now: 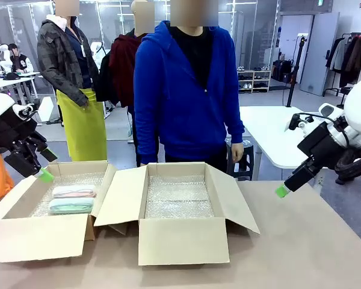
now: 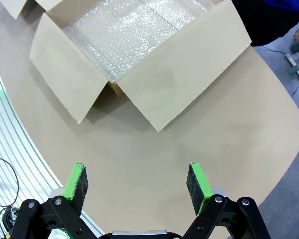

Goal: Pack the glasses set securely to prepare it for shipping.
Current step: Position the Package Box on the left side of the table.

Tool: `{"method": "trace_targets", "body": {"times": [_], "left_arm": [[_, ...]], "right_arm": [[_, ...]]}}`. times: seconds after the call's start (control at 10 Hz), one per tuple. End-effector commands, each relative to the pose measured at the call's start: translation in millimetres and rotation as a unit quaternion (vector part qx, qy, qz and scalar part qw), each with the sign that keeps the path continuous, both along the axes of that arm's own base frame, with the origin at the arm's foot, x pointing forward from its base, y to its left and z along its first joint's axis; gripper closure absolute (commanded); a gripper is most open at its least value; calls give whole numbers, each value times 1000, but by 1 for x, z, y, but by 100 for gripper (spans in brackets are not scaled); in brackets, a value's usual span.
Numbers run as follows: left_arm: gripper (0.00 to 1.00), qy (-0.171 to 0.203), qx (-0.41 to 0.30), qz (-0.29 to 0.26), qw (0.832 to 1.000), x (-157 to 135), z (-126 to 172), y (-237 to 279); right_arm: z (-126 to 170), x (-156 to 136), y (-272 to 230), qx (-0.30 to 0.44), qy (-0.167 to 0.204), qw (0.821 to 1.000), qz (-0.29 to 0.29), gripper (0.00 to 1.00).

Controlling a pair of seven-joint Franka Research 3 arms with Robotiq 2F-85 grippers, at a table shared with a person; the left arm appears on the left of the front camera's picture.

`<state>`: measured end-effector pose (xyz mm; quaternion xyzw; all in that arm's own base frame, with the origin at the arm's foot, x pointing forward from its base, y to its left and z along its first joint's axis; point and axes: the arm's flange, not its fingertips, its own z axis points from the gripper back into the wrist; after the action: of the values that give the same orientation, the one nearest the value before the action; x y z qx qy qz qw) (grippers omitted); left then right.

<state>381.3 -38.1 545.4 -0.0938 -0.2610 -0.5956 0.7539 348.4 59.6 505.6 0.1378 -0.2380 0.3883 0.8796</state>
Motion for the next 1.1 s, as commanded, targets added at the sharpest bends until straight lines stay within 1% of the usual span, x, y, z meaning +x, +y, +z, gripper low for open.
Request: {"method": "trace_targets", "body": {"times": [0.0, 1.0], "left_arm": [[0, 1, 7, 9, 1000, -1, 3, 0], [0, 1, 7, 9, 1000, -1, 3, 0]], "right_arm": [[0, 0, 2, -2, -5, 1000, -1, 0], [0, 0, 2, -2, -5, 1000, -1, 0]]}}
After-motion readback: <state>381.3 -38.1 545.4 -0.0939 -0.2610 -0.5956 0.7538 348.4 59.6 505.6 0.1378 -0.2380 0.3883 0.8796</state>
